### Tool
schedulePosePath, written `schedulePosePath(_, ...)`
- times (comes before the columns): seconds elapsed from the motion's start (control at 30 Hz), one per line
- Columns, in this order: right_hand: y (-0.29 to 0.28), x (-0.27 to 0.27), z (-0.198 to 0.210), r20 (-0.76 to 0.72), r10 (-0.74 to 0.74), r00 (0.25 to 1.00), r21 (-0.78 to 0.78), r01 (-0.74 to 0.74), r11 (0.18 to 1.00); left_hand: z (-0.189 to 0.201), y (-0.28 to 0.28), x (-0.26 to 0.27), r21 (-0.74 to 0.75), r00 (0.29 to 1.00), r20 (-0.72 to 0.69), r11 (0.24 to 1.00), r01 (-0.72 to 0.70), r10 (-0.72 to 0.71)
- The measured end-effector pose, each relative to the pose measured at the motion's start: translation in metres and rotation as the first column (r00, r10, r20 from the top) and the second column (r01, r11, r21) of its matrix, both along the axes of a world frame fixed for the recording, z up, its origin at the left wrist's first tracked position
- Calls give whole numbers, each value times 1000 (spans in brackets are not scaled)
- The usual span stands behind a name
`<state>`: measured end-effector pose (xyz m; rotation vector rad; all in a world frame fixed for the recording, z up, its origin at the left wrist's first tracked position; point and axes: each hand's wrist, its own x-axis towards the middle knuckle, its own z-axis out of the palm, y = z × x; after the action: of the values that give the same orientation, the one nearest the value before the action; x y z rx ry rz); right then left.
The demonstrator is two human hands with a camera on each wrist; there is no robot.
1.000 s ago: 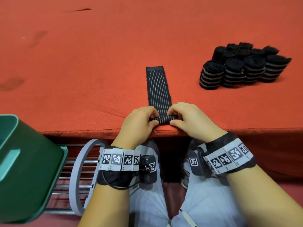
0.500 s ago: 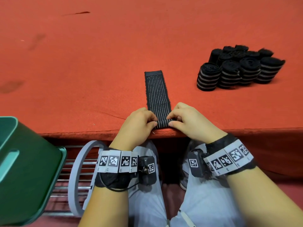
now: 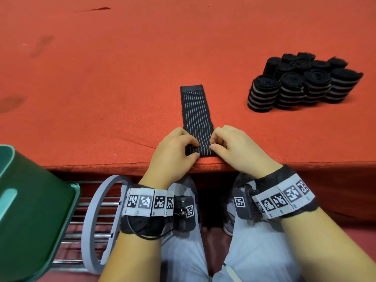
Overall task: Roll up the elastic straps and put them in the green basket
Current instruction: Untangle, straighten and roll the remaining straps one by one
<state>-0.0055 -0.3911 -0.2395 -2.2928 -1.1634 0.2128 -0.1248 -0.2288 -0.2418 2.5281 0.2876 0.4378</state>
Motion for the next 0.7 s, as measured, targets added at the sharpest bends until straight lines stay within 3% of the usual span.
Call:
schedulePosePath(0.17,5,2,-2,24,-31,999,1,31,1000,1,3,3,36,998,-65,999,-11,14)
schedulePosePath(0.33,0,-3,2,42,51,998,4,-52,999,3,4,4,63,997,-77,998,7,-2)
schedulePosePath(0.7,10,4,7,48,0,999,-27,1,1000,11,12,12,-9,990,-132,999,-42,40)
